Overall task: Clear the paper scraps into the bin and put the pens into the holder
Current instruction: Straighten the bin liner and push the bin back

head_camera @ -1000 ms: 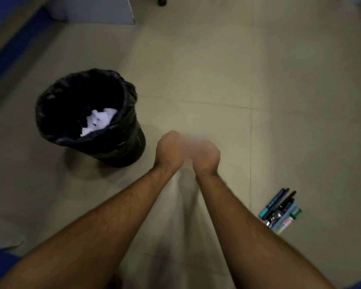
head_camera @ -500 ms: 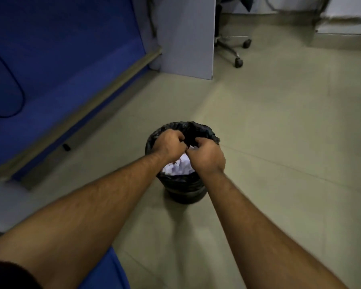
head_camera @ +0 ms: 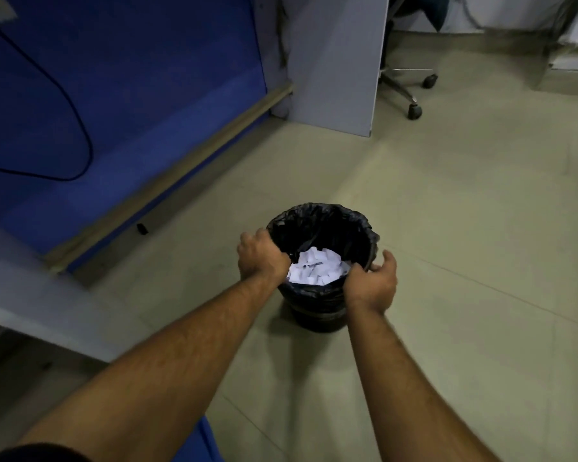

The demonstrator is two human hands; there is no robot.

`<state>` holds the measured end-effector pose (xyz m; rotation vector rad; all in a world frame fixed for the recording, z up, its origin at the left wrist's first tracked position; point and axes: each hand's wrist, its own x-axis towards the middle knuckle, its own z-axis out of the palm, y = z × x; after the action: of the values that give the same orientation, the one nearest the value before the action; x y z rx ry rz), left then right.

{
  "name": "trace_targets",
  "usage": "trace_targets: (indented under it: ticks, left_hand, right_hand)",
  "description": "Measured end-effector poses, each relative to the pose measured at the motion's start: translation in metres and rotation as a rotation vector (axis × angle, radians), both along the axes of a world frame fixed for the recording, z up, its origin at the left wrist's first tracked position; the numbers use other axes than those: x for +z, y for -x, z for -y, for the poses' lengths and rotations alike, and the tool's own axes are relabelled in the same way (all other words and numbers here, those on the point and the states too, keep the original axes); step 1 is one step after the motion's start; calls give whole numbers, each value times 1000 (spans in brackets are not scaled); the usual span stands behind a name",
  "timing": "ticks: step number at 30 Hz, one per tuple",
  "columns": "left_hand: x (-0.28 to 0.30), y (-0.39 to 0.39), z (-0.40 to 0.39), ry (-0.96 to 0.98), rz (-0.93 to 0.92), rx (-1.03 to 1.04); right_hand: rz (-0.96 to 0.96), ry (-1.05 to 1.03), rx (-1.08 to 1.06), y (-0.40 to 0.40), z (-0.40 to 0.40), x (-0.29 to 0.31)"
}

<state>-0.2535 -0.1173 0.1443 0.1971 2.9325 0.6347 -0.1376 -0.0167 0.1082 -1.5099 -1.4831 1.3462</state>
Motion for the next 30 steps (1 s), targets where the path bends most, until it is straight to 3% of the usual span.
trace_targets:
  ticks: [3,5,11,17,21,27,30]
  left_hand:
    - [-17,4,20,-251,275,223]
    - [-40,19,30,-437,358,303]
    - [-37,49,49,-637,250,436]
    - [-18,73,40,-795,182,277]
    - [-17,78,29,-753,179,233]
    - [-13,89,26,-712,159,356]
    - [-2,80,20,-691,267,368]
  right_hand:
    - [-46,85,79,8,11,-2]
    - [-52,88,107,18,20,-5]
    - [-136,69,317,79,36,-14]
    - [-256,23,738,142,36,-59]
    - [-252,157,951,144,47,-36]
    - [-331,169,836,129,39,-16]
    - [-290,124,712,125,30,7]
